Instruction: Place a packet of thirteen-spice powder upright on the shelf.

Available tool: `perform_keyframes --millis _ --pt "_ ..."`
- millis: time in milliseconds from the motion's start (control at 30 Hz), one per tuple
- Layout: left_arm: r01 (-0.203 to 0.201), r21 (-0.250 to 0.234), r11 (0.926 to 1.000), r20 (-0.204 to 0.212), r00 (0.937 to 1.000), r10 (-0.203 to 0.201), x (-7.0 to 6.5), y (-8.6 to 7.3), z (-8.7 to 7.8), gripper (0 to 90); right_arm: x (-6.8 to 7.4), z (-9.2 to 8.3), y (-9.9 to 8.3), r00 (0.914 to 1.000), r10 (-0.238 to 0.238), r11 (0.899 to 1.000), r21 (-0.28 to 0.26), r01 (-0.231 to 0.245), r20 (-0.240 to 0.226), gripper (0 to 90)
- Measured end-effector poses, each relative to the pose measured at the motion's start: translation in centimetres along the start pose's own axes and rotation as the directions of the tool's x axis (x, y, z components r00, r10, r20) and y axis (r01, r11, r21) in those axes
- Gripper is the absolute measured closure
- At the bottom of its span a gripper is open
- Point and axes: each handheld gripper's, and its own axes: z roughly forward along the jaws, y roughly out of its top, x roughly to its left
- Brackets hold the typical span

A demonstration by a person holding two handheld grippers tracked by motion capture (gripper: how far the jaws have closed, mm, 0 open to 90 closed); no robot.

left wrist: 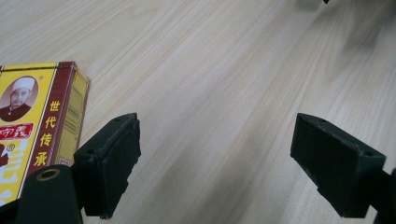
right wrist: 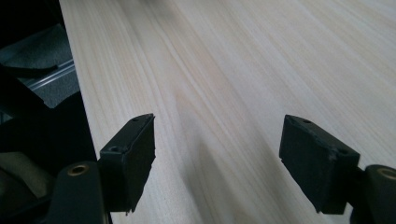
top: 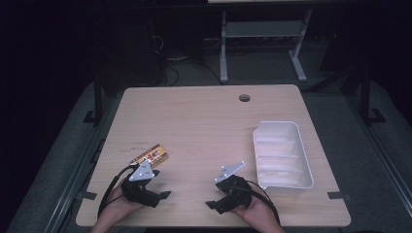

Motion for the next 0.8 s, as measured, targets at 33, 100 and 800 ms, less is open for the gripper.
perform_keyframes --millis 33,100,800 --pt "-0.001 0.001 1.0 -0.002 1.0 0.001 0.0 0.0 0.0 15.5 0.0 0.0 0.0 1.0 0.001 1.0 -0.003 -0.001 0.0 26.3" --pt "0.001 0.001 1.0 -0.006 1.0 -0.001 0.1 -0.1 -0.1 15.5 0.0 -0.1 0.0 1.0 -0.004 1.0 -0.005 0.004 0.007 26.1" --pt "0.059 -0.005 0.9982 -0.096 0.9936 -0.06 3.3 -0.6 -1.6 15.6 -0.3 -0.1 -0.2 0.9999 -0.002 1.0 0.018 0.002 0.016 24.9"
